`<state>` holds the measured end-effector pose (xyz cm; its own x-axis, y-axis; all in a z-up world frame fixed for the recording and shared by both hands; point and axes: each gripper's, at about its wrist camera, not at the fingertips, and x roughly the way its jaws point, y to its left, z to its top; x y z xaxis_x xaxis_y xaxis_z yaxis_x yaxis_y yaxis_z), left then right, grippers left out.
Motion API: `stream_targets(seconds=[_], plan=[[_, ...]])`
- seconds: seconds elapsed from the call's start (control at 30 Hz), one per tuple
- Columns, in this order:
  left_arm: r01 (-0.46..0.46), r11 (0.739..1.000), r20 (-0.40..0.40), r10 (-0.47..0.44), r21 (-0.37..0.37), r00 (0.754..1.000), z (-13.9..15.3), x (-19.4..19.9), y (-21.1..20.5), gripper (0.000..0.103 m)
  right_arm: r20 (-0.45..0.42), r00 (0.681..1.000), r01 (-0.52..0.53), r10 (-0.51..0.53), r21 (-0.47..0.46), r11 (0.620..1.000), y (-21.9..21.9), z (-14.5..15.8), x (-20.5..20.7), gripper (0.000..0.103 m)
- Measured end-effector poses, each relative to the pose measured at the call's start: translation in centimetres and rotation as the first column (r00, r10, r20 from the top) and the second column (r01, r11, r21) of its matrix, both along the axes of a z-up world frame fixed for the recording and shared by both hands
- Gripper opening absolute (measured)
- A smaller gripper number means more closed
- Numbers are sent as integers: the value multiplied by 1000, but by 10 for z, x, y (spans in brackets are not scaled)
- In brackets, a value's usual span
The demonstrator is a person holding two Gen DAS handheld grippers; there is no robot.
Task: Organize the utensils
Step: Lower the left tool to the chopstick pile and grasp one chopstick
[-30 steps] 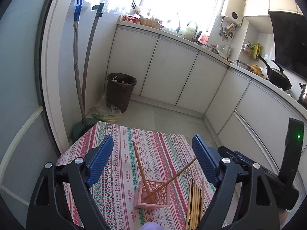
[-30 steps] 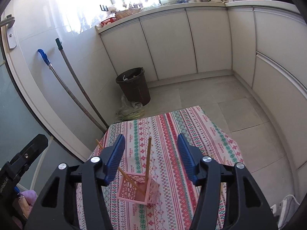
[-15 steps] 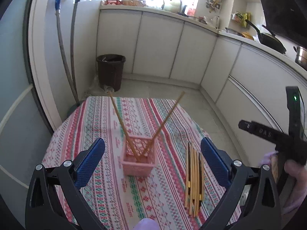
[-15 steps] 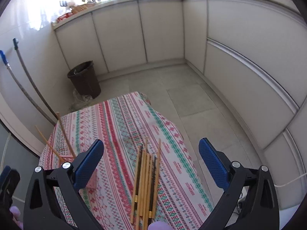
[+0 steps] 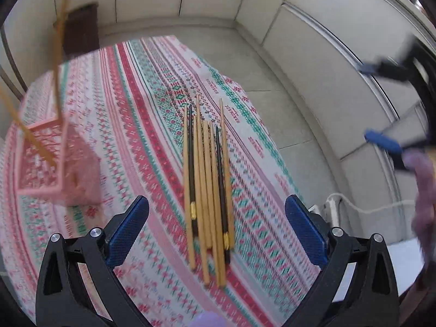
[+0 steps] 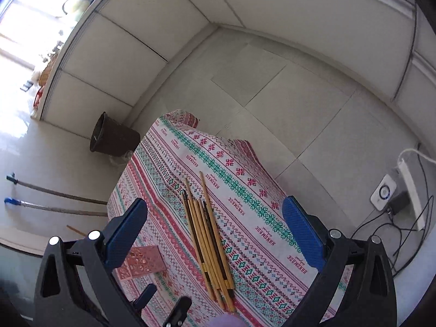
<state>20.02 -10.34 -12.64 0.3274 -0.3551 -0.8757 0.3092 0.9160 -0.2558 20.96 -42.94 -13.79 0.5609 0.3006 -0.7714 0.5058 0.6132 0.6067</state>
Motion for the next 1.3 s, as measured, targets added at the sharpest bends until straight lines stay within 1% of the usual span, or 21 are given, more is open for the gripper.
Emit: stream_targets(seconds=[0.03,0.1,0.2,0.23,0.27,0.37,0.4,0.5,0.57,0.63,0.7,0.77,0.83,0.93,1.0,1.07,1.13,1.17,1.2,1.27,1.3], plan=[[-21,1000,-30,21,-13,999,-5,18,-1,95,0,1000,17,-17,32,999,-5,-3,0,96],[-45,999,-45,45,-4,998,-11,44,-7,92,-5,999,46,-45,83,996,-14,-8,-2,96],[-29,998,-99,34,55,994,-28,76,-23,76,-11,999,37,-36,69,997,-16,-10,1,96],[-24,997,-120,34,76,992,-36,87,-28,65,-13,1000,28,-27,61,998,-16,-12,2,96],[-32,995,-127,44,96,991,-41,94,-29,59,-14,1000,17,-16,60,998,-14,-13,5,96],[-79,992,-139,93,101,986,-50,116,-30,51,-17,1000,0,1,78,997,-12,-16,12,96],[-93,991,-137,106,100,985,-51,121,-30,50,-16,1000,-4,5,84,996,-10,-17,15,96],[-97,989,-122,111,112,986,-53,132,-30,43,-16,999,-31,32,76,997,-2,-18,22,96],[-96,986,-121,113,137,986,-55,137,-30,35,-19,998,-53,54,61,997,2,-18,27,96],[-100,983,-127,120,154,985,-62,145,-33,30,-21,998,-61,62,48,997,4,-19,30,96],[-97,982,-130,119,163,984,-67,149,-33,29,-18,999,-48,49,43,998,3,-20,29,96],[-98,978,-115,121,186,986,-71,152,-35,23,-15,999,-34,35,41,999,1,-20,29,96],[-90,979,-131,115,183,985,-79,157,-38,23,-15,999,-28,29,39,999,-1,-21,29,96],[-83,978,-123,108,190,986,-84,166,-43,22,-20,1000,-18,19,42,999,-4,-22,29,96],[-71,977,-119,96,200,988,-86,167,-46,20,-23,1000,-15,16,36,999,-4,-24,29,96],[-56,969,-106,83,239,991,-89,166,-55,19,-23,1000,-15,15,20,1000,-2,-23,30,96],[-41,951,-85,70,306,994,-91,165,-67,19,-24,1000,-17,17,-3,1000,-1,-23,31,96],[-38,946,-80,67,322,995,-92,165,-72,15,-27,999,-18,18,-17,1000,1,-23,32,96],[-44,948,-82,73,315,994,-89,161,-79,13,-31,999,-19,18,-28,999,2,-24,32,96],[-72,958,-86,100,279,991,-90,163,-76,9,-42,999,-19,18,-40,999,3,-27,34,96],[-77,959,-82,103,272,991,-91,160,-75,5,-49,999,-21,19,-40,999,3,-29,35,96]])
